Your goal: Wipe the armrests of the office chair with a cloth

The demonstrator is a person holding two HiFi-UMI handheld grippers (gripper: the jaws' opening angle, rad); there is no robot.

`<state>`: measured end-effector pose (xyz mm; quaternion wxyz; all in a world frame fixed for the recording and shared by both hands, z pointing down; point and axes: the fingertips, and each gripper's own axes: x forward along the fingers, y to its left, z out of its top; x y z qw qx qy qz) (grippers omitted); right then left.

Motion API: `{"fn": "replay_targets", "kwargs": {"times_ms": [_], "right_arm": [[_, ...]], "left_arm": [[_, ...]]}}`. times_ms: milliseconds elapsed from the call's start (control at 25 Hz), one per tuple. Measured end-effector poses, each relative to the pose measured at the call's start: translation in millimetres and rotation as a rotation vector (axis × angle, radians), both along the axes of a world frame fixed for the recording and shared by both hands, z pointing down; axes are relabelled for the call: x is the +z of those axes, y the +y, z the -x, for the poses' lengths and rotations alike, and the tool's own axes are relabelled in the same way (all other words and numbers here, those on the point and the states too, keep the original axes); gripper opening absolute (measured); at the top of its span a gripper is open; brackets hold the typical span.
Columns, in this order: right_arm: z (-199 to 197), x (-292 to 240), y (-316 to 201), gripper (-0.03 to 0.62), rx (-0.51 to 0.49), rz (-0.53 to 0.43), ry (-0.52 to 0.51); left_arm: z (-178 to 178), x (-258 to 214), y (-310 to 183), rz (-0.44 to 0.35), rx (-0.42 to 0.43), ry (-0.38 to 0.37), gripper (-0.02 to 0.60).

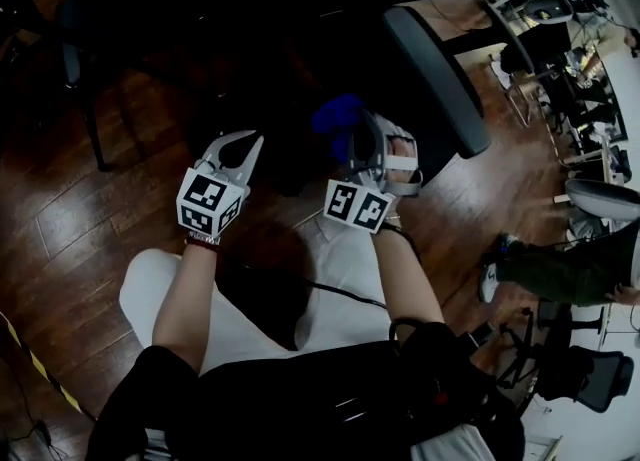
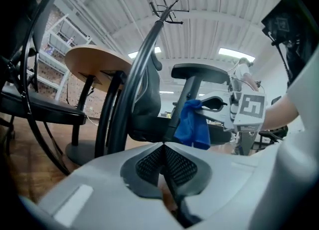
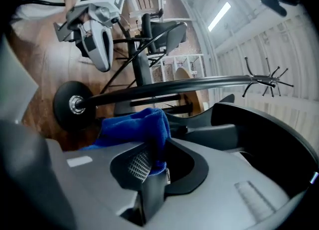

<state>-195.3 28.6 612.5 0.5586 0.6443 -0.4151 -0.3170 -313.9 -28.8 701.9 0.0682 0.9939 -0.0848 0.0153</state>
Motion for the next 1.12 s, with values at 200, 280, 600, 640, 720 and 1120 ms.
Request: {"fn": "replay_targets", "kwargs": {"times_ms": [200,280,600,640,720,1120], "right_arm": [[10,-3,17,0.038,-0.027,0.12,-0.188],[-5,-19,39,0.038,0.012,0.095,-0.223],[-94,-15,65,0.04,0.061,-0.029,-0.464],[-90,-17,66,0.041,0.024,-0.067,-0.462],[-91,-17,75,0.041,-0.048,-0.112,-0.48],[-299,-69,5,0.042,-0.11,-0.285,-0.389]], "left_arm": [[-18,-28,46,-0.038,0.166,0.083,0.0],[-25,-50,96,-0.071,0.323,0.123,0.0],[-36,-104,245,-0.278,0.796,0.114,0.0],[-41,-115,255,-0.25,0.84,0.156,0.0],[-61,-134,274,-0.15,0.91,0.24,0.0],[-190,-162,211,-0.116,0.711,0.259,0.0]]}}
